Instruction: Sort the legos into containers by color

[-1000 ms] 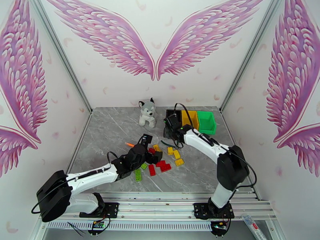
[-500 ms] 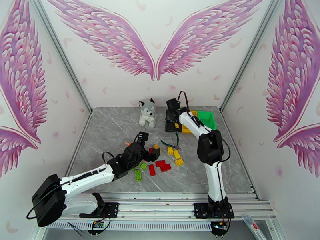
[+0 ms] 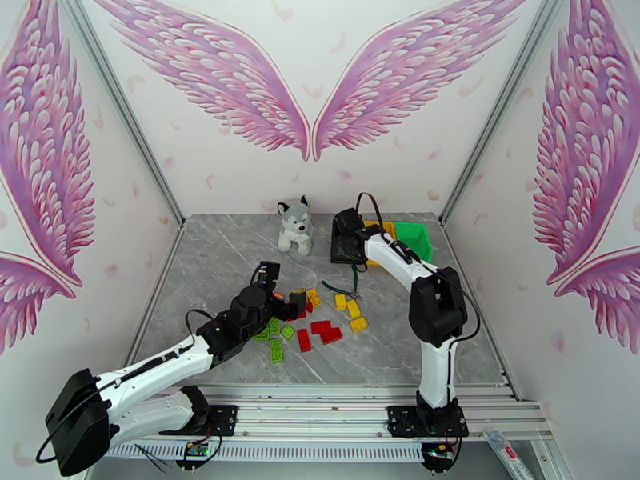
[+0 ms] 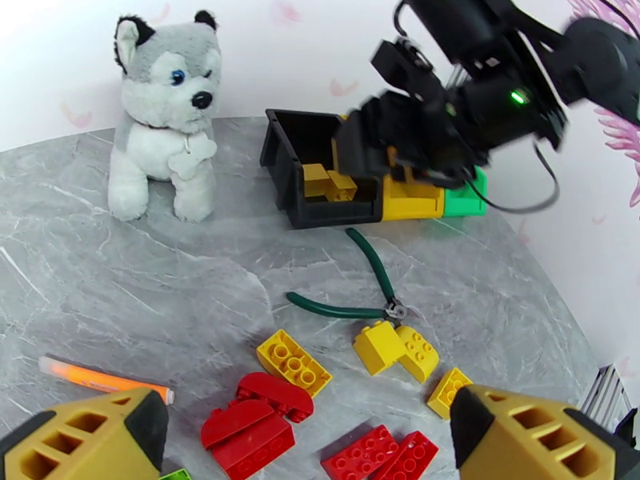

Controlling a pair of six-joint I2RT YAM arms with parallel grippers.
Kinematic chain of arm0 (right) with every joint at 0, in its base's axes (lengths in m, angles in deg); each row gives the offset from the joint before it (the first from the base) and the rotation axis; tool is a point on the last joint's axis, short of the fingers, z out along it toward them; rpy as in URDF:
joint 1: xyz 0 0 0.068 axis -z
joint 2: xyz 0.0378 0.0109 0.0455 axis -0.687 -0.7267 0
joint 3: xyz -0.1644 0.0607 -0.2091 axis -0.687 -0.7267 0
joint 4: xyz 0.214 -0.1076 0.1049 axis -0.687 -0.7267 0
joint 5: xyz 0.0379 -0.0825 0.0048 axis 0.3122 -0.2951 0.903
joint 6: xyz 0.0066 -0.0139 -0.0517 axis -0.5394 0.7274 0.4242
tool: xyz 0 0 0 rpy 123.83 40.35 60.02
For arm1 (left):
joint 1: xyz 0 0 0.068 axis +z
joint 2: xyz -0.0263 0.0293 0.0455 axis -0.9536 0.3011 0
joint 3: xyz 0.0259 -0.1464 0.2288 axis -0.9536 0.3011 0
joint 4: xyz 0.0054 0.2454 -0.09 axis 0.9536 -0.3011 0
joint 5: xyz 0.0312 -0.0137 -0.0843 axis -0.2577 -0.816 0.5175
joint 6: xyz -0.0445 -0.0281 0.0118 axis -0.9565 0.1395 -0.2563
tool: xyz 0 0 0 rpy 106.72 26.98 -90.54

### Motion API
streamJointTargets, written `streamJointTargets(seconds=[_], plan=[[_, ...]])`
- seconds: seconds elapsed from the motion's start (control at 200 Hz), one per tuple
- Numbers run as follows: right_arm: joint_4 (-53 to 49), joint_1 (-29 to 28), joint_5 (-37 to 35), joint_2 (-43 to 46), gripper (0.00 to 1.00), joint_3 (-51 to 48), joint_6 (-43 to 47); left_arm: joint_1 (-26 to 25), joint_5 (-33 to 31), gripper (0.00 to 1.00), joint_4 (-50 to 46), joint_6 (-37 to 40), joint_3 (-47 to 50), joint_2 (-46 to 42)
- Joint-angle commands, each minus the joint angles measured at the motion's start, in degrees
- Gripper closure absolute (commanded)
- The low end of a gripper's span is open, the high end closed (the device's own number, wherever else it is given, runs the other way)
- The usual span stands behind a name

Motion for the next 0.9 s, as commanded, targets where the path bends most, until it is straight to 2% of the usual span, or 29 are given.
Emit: streamJointTargets(seconds=[0.0,0.28,0.44,0.605,0.895], plan=[[2.76,-1.43,4.16,4.90,0.33,-6.11,3.07,0.23,1.33,0.01,-0.35,-1.09,1.14,0.06],[7.34,-6.28,5.42,10.84,0.36,-20.93,4.90,0.14,4.53,0.01,1.07,-2.33,-0.89,7.42],[11.25,-7.71,2.54,11.96,0.39,-26.92,5.25,0.05,5.39,0.01,1.26,-2.77,-1.91,10.47],[13.04,-7.88,4.58,12.04,0.44,-28.38,5.41,0.05,5.55,0.01,1.35,-2.69,-2.40,11.85],[13.00,-8.54,3.93,8.48,0.47,-26.94,5.51,0.05,5.43,0.01,0.99,-2.51,-2.40,11.49]])
